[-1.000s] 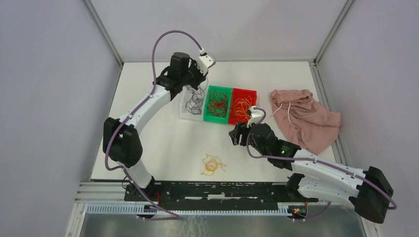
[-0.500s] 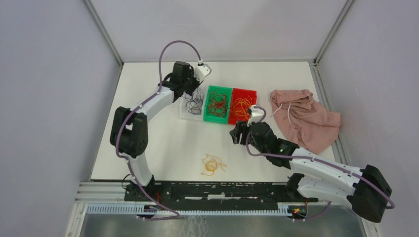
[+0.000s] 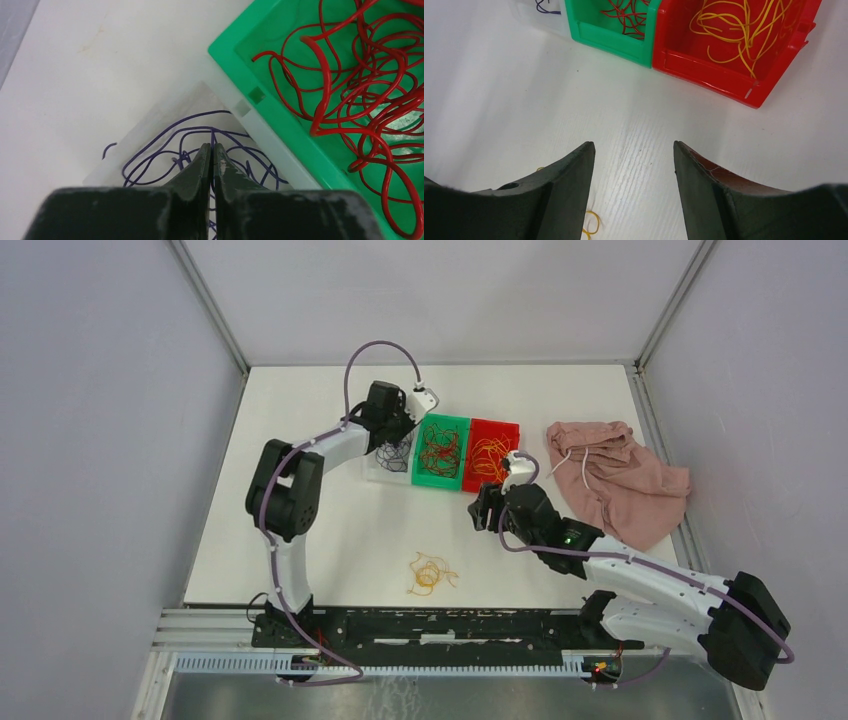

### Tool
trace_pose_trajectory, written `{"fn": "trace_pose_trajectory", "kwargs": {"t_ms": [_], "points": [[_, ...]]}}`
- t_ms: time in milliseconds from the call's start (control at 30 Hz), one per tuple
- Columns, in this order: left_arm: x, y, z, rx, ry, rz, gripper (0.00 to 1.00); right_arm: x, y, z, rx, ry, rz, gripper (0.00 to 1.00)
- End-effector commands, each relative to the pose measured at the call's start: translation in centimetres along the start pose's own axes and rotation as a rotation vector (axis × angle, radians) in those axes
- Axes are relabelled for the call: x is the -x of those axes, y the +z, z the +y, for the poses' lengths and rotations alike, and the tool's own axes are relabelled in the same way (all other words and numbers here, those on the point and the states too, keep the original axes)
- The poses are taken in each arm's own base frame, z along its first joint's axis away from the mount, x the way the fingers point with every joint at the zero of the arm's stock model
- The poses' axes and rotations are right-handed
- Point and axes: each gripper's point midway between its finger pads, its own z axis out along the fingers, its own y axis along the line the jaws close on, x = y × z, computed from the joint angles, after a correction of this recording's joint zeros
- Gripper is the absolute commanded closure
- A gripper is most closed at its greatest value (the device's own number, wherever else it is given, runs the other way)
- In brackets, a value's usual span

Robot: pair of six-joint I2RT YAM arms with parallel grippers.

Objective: Untangle the cables
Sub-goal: Place the cable in the bin.

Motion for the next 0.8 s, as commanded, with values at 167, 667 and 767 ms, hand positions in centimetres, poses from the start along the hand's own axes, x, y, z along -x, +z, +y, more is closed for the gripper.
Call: {"fn": "trace_pose_trajectory", "kwargs": {"t_ms": [167, 667, 767], "points": [[5.5, -2.5, 1.6, -0.04, -0.047, -0.079, 0.27, 2.3, -0.4, 1.5, 0.049, 0.027, -0.034, 0.35], [6.8, -11.8, 2.8, -0.169, -0.083, -0.056, 0.0, -3.3, 0.7, 8.4, 0.419, -0.213, 0.246, 0.22], [6.7, -13.6, 2.9, -0.177, -0.107, -0.063, 0.01, -5.6, 0.2, 10.7, 0.504, -0.32, 0.297, 0.2]]}}
